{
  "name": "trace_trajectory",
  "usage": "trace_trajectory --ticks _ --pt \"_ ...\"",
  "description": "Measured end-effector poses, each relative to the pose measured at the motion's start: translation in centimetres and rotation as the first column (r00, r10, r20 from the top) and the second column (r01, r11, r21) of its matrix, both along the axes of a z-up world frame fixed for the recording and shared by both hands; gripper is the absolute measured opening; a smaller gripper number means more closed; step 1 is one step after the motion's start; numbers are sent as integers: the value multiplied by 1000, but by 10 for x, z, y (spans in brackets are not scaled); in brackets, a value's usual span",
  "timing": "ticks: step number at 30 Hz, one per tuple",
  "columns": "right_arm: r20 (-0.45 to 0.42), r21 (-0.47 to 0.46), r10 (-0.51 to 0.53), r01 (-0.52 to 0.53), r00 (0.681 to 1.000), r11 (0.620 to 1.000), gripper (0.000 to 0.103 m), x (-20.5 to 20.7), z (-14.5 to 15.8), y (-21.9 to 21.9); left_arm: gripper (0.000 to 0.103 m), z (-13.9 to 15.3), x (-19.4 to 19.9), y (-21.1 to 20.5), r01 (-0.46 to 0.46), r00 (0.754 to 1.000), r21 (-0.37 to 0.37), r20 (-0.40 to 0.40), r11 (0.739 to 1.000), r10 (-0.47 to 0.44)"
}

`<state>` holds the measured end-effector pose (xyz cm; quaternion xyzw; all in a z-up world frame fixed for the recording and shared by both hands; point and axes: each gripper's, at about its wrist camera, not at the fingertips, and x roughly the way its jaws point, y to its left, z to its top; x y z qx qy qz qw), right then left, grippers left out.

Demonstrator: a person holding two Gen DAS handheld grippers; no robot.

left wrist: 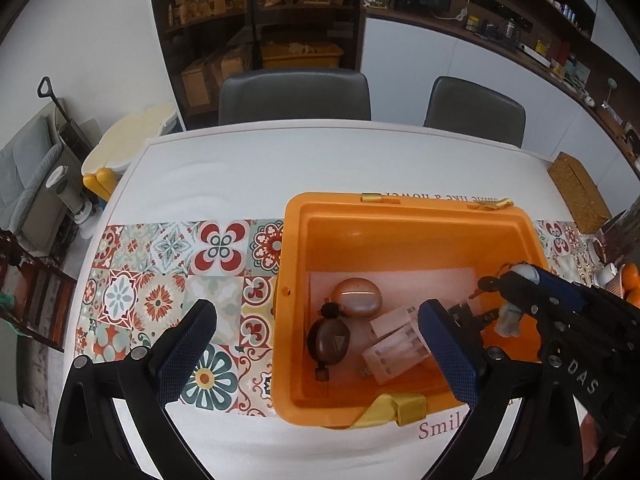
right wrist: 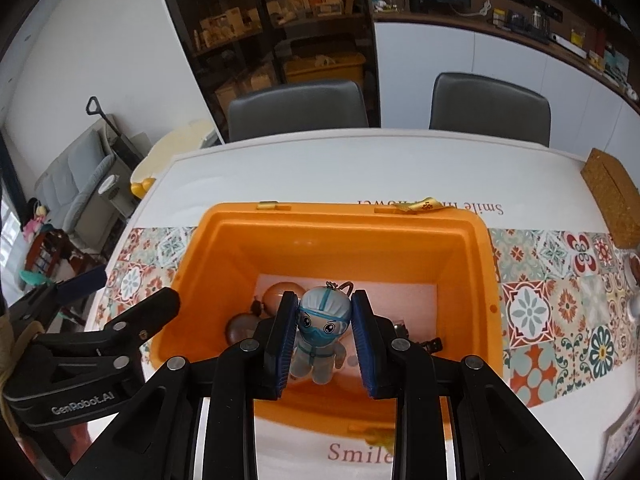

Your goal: Organize rigid objects

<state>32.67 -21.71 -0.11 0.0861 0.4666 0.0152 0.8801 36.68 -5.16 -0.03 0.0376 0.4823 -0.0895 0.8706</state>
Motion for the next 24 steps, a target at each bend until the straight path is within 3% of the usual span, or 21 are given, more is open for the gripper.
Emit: trace_trajectory --ticks 3,6,12,19,24 --pt "-7 5 -21 21 1000 1000 31 7 -6 -4 103 -2 3 0 -4 1000 2 -4 1000 4" --pt "-13 -3 -52 52 999 999 47 11 -10 -8 103 -2 4 -2 -5 1000 7 -1 1000 5" --pt "-20 -9 -82 82 996 997 50 4 -8 -13 103 2 -2 0 -6 1000 8 15 1000 6" --pt "-24 -34 -126 125 992 992 66 -24 4 -13 103 10 -21 2 8 1000 -2 24 1000 -8" --pt "-8 -49 -142 141 990 989 71 -50 17 -13 103 20 -42 5 12 998 5 56 1000 -12"
